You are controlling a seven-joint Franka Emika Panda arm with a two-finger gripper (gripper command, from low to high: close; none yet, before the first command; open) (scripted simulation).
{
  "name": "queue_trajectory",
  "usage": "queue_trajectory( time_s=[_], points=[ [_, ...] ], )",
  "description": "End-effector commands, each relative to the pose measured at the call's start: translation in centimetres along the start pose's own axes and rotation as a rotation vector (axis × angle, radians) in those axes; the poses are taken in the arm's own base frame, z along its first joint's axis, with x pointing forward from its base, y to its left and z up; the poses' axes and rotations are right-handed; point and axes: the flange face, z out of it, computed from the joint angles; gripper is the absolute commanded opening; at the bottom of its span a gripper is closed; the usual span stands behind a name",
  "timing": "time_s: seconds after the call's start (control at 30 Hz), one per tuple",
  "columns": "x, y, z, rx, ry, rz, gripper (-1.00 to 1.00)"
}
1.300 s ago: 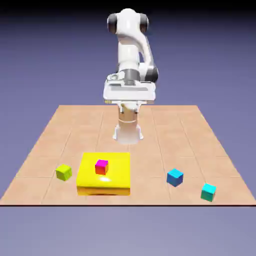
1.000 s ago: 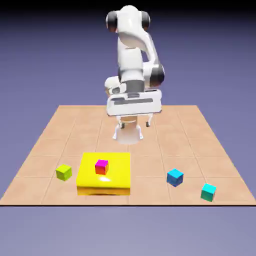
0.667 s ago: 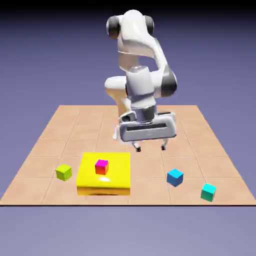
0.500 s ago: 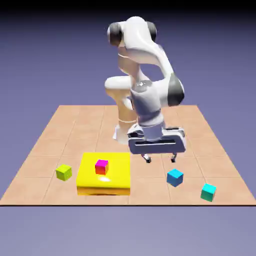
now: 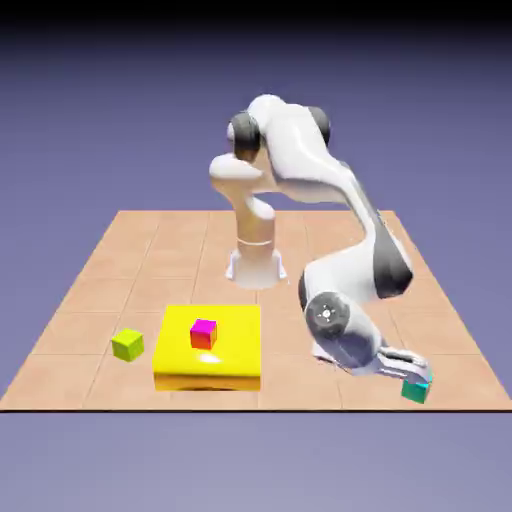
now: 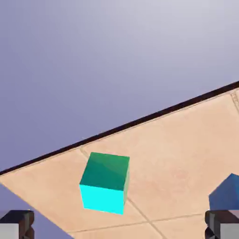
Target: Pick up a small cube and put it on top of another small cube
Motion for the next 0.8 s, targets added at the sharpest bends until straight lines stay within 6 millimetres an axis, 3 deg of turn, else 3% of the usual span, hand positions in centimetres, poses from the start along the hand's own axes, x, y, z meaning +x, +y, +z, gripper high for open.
queue_trajectory(
  time_s=[0.0, 0.33, 0.4, 0.6, 0.63, 0.67, 0.77],
  points=[
    [0.1, -0.6, 1.0, -0.032, -0.024, 0.012, 0.00],
    [1.2, -4.2, 10.7, -0.365, -0.236, 0.106, 0.00],
    [1.4, -4.3, 11.5, -0.394, -0.251, 0.111, 0.00],
    [1.3, -3.3, 17.3, -0.393, -0.250, 0.112, 0.00],
    [1.3, -3.3, 17.3, -0.393, -0.250, 0.112, -1.00],
    [1.3, -3.3, 17.3, -0.393, -0.250, 0.112, -1.00],
    [1.3, -4.0, 14.2, -0.393, -0.252, 0.111, -1.00]
  ],
)
